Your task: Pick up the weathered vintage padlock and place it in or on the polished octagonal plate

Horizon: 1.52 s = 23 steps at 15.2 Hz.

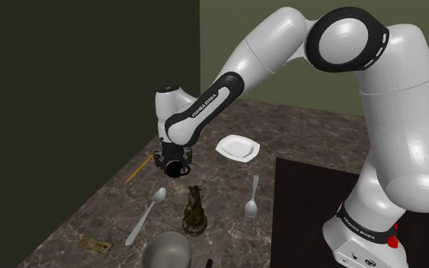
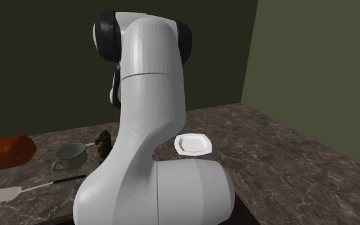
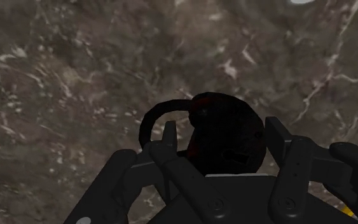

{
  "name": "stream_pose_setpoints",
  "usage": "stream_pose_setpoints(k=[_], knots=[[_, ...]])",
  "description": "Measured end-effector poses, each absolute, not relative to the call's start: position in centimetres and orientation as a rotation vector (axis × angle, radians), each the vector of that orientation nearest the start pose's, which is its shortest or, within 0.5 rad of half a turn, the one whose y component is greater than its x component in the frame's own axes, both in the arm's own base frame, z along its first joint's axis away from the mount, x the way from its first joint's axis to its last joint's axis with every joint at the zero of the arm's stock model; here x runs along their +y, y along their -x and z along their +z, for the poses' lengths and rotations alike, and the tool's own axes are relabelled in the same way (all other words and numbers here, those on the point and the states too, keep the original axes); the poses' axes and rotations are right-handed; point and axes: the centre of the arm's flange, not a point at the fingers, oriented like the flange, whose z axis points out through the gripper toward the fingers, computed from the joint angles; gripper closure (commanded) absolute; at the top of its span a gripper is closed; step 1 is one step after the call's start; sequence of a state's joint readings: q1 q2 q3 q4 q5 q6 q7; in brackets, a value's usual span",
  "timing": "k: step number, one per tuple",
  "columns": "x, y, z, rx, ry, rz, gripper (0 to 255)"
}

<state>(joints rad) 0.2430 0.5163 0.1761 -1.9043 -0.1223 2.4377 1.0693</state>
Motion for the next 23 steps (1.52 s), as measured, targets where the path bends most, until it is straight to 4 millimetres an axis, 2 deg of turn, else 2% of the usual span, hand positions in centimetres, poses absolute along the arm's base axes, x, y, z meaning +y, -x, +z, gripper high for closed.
stream_pose_setpoints(k=[4,21,23], knots=[[25.2,-58.1,23.7,0.894,2.989,-0.023,255],[25.1,-58.1,32.3,0.895,2.989,-0.021,255],[23.5,-57.8,32.8,0.895,2.989,-0.02,255]])
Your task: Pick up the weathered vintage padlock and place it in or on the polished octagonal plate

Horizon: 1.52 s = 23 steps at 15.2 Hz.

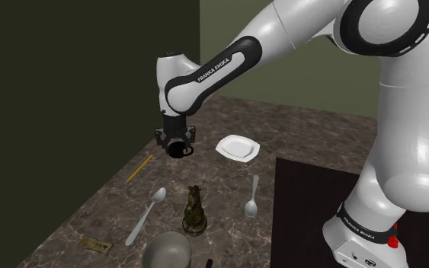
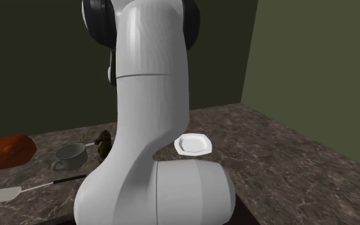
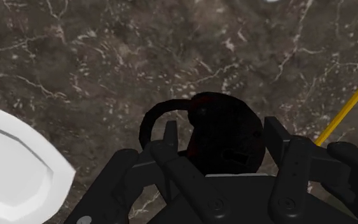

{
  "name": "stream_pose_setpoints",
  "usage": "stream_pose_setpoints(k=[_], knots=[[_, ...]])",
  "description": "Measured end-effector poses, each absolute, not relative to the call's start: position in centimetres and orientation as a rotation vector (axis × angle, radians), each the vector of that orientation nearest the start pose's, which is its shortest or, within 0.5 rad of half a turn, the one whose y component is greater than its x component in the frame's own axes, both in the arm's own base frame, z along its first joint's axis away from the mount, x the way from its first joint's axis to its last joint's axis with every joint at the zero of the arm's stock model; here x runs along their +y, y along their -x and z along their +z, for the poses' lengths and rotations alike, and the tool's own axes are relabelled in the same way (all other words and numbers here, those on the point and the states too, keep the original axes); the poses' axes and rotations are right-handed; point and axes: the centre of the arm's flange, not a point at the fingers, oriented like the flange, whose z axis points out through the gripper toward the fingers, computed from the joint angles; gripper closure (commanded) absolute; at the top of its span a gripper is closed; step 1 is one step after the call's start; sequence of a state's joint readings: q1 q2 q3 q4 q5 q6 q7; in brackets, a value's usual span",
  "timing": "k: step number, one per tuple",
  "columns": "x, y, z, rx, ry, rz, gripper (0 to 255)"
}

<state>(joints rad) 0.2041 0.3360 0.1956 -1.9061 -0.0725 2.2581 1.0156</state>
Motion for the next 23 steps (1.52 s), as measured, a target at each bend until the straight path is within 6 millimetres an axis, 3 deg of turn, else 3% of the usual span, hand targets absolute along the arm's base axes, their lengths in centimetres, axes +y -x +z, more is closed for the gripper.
stream_pose_setpoints(k=[13,20,23], knots=[[7.7,-52.8,33.3,0.898,2.989,-0.02,255],[-2.0,-50.3,33.7,0.899,2.989,-0.021,255],[-3.2,-49.8,32.4,0.896,2.989,-0.02,255]])
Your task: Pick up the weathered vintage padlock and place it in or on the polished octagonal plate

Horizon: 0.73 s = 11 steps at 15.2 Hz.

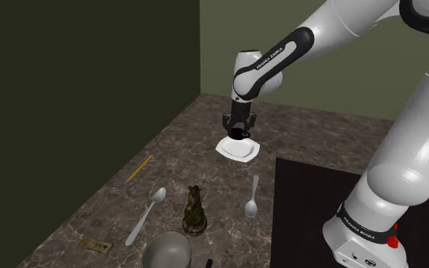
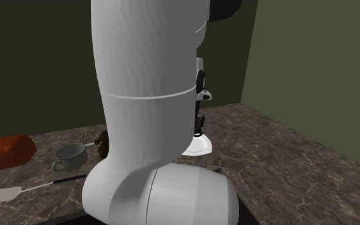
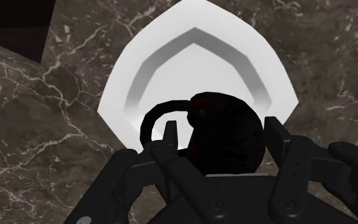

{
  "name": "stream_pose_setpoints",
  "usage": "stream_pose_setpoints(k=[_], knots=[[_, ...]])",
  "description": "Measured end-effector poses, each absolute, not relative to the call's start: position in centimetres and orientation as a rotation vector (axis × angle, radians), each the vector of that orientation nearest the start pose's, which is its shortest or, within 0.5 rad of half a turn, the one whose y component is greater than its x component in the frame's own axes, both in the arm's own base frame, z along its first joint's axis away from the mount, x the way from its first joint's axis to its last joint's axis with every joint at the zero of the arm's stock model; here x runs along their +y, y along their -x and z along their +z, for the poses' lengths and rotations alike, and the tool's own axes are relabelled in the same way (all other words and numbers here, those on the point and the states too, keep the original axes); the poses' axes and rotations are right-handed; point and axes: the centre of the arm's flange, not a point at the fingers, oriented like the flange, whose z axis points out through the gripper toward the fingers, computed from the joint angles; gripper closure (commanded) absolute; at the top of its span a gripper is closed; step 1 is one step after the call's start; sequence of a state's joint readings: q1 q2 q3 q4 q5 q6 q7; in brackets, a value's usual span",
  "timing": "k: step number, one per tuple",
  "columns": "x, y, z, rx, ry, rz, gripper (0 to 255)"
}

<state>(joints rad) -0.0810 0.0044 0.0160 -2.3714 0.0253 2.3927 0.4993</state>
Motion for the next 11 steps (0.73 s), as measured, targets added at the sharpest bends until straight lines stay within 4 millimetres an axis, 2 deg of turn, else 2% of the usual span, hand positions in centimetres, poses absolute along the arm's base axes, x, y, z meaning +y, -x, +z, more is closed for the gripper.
stream_pose_setpoints(k=[11], knots=[[-3.3,-49.7,26.6,0.895,2.99,-0.02,255]])
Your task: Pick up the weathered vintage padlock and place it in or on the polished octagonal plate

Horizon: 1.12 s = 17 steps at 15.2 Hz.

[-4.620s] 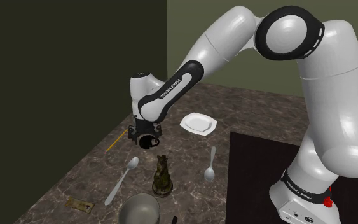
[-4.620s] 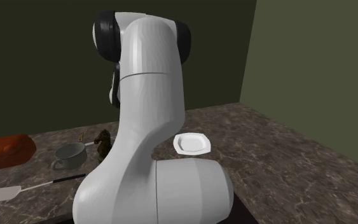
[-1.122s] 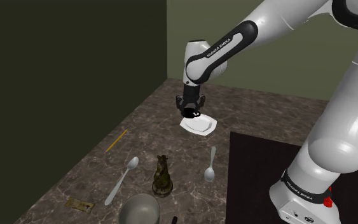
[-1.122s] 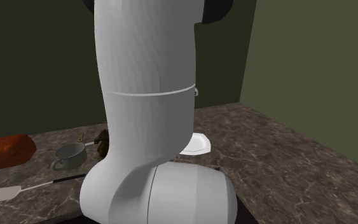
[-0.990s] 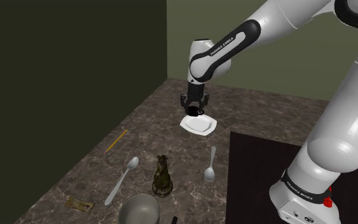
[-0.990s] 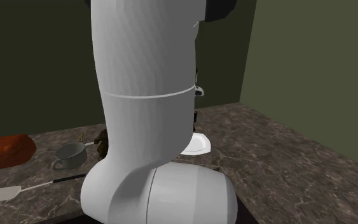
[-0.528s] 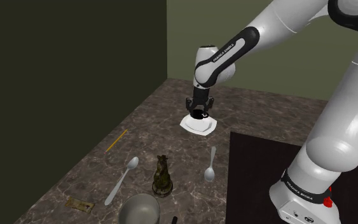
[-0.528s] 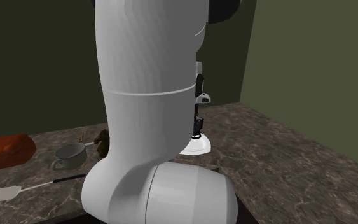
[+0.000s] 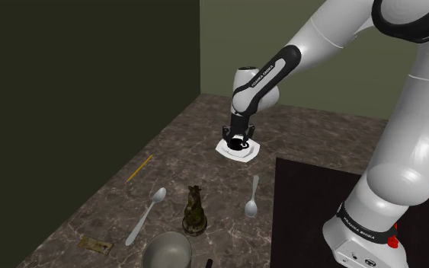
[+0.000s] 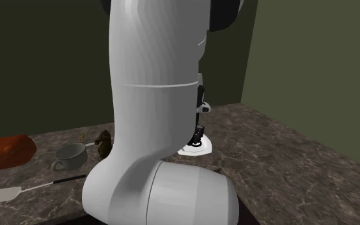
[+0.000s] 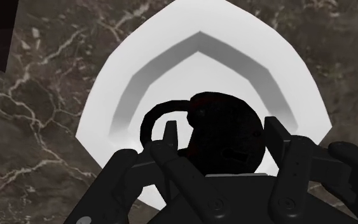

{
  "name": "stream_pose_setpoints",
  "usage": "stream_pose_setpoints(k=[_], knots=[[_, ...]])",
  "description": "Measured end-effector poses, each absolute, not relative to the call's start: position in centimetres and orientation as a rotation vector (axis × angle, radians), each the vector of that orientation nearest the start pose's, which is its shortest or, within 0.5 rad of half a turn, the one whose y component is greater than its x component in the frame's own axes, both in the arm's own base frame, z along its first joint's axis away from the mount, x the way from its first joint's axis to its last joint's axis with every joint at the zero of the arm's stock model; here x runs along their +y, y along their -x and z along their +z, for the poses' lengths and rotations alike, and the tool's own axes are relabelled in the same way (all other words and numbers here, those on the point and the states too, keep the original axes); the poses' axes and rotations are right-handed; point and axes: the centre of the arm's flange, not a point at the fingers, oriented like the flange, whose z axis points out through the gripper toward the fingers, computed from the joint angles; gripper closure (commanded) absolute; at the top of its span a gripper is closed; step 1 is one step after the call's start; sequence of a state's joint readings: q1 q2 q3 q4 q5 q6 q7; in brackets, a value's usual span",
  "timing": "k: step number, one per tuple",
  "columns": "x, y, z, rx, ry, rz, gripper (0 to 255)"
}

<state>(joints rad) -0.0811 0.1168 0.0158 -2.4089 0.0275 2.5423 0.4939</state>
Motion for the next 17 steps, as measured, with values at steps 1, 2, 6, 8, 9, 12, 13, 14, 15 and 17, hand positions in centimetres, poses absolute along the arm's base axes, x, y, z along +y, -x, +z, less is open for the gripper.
stream_pose_setpoints(k=[1,2,6,8,9,12,13,14,15,17], knots=[[-3.4,-49.7,26.1,0.895,2.99,-0.02,255],[-3.4,-49.7,25.9,0.895,2.99,-0.02,255],[-3.3,-49.7,25.6,0.895,2.99,-0.02,255],[-3.3,-49.7,25.6,0.895,2.99,-0.02,255],[-3.3,-49.7,25.6,0.895,2.99,-0.02,0],[-3.3,-49.7,25.6,0.895,2.99,-0.021,0],[-3.3,-49.7,25.6,0.895,2.99,-0.021,0],[-3.3,-49.7,25.6,0.895,2.99,-0.021,0],[-3.3,-49.7,25.6,0.895,2.99,-0.021,0],[-3.2,-49.7,27.2,0.895,2.99,-0.021,0]])
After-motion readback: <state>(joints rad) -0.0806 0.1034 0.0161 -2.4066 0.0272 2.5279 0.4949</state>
